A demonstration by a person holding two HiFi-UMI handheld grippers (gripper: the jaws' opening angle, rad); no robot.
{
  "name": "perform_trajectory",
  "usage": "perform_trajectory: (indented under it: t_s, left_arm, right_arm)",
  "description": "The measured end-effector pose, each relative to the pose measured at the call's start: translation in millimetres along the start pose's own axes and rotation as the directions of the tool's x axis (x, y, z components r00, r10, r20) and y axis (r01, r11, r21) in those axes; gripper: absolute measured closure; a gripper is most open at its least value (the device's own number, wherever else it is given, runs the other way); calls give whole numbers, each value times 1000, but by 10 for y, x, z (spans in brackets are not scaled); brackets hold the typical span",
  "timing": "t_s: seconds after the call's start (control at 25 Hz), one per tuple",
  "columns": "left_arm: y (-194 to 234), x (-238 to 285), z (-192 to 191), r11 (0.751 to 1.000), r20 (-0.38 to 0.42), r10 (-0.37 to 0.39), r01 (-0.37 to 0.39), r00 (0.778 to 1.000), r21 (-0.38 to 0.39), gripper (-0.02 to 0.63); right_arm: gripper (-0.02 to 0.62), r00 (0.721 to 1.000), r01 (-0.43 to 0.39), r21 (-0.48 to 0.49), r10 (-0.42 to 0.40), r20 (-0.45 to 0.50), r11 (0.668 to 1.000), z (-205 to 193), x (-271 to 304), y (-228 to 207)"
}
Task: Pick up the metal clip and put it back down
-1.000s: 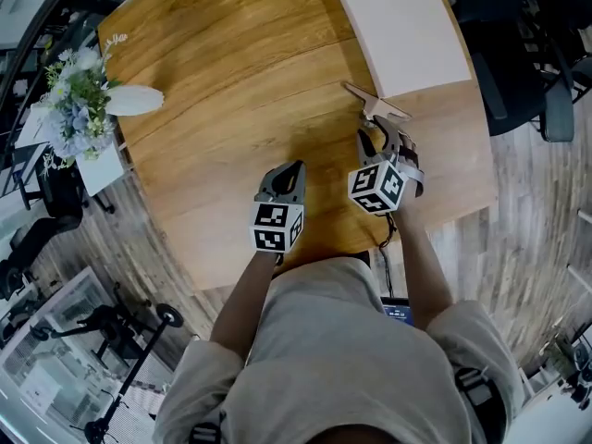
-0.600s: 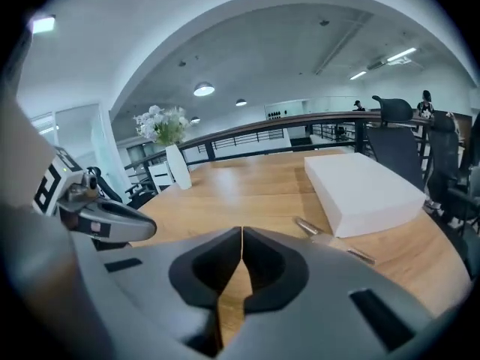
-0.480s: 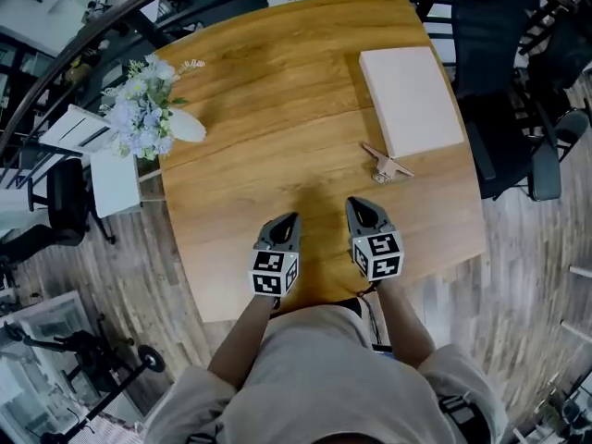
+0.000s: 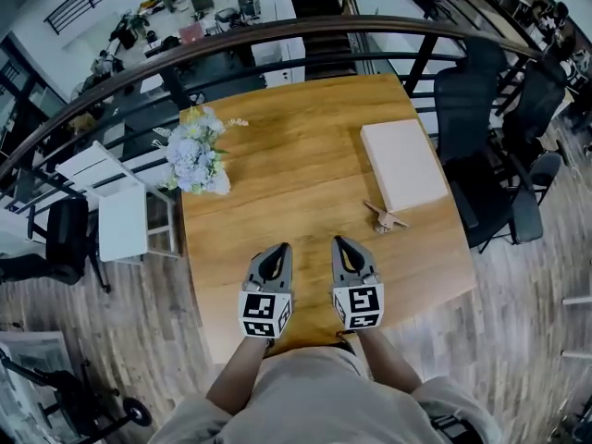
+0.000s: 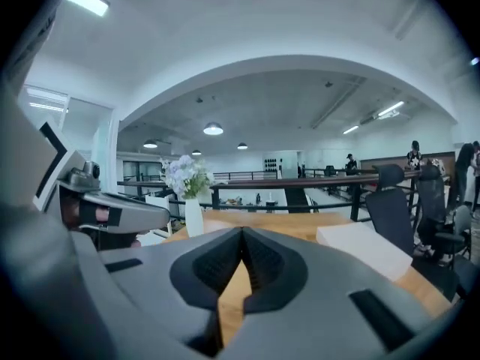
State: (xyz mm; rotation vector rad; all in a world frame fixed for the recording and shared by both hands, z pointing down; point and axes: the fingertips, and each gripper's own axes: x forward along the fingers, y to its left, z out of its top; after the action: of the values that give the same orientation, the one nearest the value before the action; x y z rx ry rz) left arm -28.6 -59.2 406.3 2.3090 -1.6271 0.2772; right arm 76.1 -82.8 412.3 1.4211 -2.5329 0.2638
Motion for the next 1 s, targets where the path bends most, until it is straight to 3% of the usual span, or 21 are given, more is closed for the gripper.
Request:
perform_trajectory:
  t_s: [0.24,0.44,0.6,1.0]
  left_arm:
    - [279,-471,593,999,155,43,-45,987,7,583]
    - [384,-787,878,996,237,80,-88,968,23,583]
    - [301,-868,992,993,263,64,-87,963,77,583]
    - [219,-978,1082,995,294,43,-67,955,73,583]
  right_arm:
    - [569,987,43,-77,-31,159,996,753,-249,259]
    - [569,971,89,-70,-71,227,994,1056,-476,279]
    - [569,968,94,-96,-69,243,991,1182,-528,376]
    - [569,958,132,-100,-101,267,986,1280,-726,355]
